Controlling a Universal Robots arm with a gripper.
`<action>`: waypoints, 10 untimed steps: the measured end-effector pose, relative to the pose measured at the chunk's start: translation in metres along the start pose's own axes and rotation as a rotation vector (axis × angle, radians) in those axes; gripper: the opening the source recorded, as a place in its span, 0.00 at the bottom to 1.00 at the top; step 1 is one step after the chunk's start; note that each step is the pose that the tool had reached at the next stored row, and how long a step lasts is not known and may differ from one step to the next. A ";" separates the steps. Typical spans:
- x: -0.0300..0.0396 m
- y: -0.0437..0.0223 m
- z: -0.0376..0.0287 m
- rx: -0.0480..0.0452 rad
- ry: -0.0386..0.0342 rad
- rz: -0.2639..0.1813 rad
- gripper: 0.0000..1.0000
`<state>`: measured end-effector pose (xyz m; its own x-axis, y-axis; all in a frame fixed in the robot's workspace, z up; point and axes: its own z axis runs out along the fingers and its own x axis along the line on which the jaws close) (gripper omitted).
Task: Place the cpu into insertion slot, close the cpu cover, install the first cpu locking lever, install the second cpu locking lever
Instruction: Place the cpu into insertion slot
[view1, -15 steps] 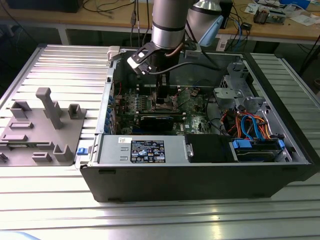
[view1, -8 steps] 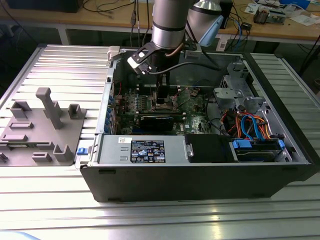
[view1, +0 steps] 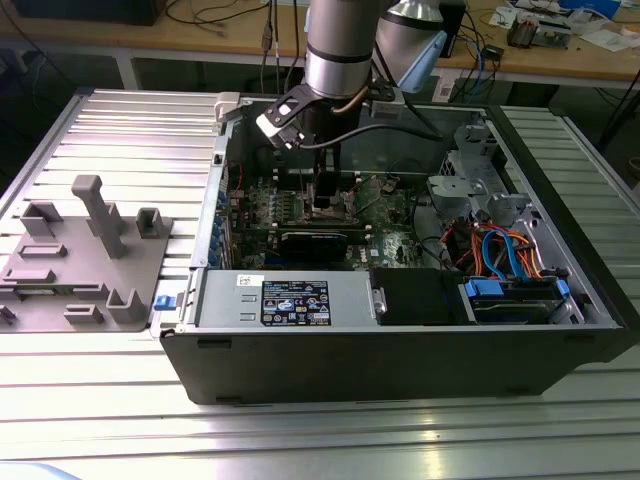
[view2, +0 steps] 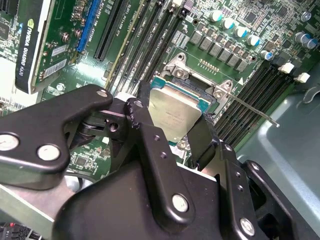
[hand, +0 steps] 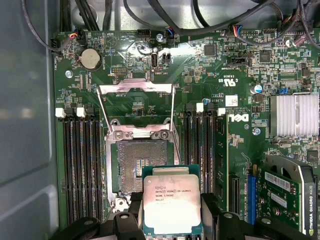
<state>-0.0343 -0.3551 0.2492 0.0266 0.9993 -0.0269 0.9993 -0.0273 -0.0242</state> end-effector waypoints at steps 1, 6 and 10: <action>0.0000 0.0003 0.0000 0.0000 0.0000 0.000 0.55; 0.0001 0.0027 0.0002 0.0000 -0.0001 0.000 0.55; 0.0011 0.0037 0.0003 0.0000 -0.0001 0.000 0.55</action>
<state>-0.0306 -0.3542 0.2487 0.0267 0.9993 -0.0269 0.9993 -0.0274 -0.0242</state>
